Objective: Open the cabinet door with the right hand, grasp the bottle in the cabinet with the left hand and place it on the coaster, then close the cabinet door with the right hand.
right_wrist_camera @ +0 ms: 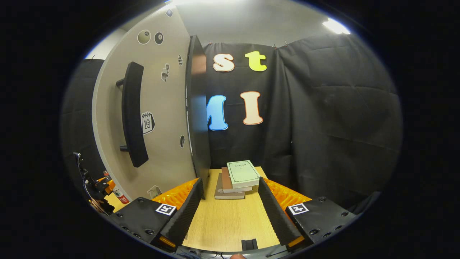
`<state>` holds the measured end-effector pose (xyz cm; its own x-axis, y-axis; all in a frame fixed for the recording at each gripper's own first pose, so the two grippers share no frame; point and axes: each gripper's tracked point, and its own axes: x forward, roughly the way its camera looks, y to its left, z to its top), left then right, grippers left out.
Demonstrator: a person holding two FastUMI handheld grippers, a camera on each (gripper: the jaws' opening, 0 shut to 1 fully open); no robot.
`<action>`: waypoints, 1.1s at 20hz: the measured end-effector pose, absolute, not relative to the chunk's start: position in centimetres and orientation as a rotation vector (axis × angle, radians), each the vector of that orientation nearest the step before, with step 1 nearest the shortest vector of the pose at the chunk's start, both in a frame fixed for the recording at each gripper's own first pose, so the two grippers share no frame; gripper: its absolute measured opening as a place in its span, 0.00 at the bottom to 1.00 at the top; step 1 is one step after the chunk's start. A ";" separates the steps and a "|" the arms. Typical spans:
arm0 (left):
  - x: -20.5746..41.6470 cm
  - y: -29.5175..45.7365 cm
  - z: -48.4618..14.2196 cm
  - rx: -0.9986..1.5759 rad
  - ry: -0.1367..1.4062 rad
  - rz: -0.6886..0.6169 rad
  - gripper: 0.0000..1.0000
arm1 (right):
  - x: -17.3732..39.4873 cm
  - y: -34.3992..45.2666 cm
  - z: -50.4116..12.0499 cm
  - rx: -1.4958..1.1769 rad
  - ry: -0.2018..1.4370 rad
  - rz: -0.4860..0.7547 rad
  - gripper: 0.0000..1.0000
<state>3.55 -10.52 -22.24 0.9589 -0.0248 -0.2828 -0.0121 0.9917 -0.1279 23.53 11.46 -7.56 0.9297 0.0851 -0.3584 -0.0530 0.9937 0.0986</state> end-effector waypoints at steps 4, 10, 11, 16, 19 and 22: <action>3.5 -10.9 -25.2 -0.109 0.302 0.010 0.60 | 23.3 11.5 -8.2 0.085 0.389 0.074 0.97; 2.6 -11.5 -27.9 -0.086 0.314 0.038 0.60 | 23.4 11.3 -9.3 0.087 0.417 0.072 0.97; 2.5 -11.8 -28.2 -0.085 0.320 0.036 0.60 | 23.4 11.3 -9.4 0.087 0.420 0.071 0.97; 1.8 -12.8 -28.6 -0.052 0.317 0.038 0.60 | 23.7 11.5 -9.8 0.088 0.425 0.080 0.97; 1.6 -13.3 -28.9 -0.041 0.351 0.042 0.60 | 24.0 11.5 -9.5 0.093 0.415 0.085 0.94; 0.8 -13.1 -27.8 -0.031 0.348 0.057 0.73 | 24.3 11.4 -9.1 0.104 0.401 0.090 0.94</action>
<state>0.82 -13.08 -27.78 0.9385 0.0505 -0.3415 -0.0612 0.9979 -0.0208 24.30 11.41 -9.11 0.9167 0.1080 -0.3847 -0.0667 0.9906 0.1192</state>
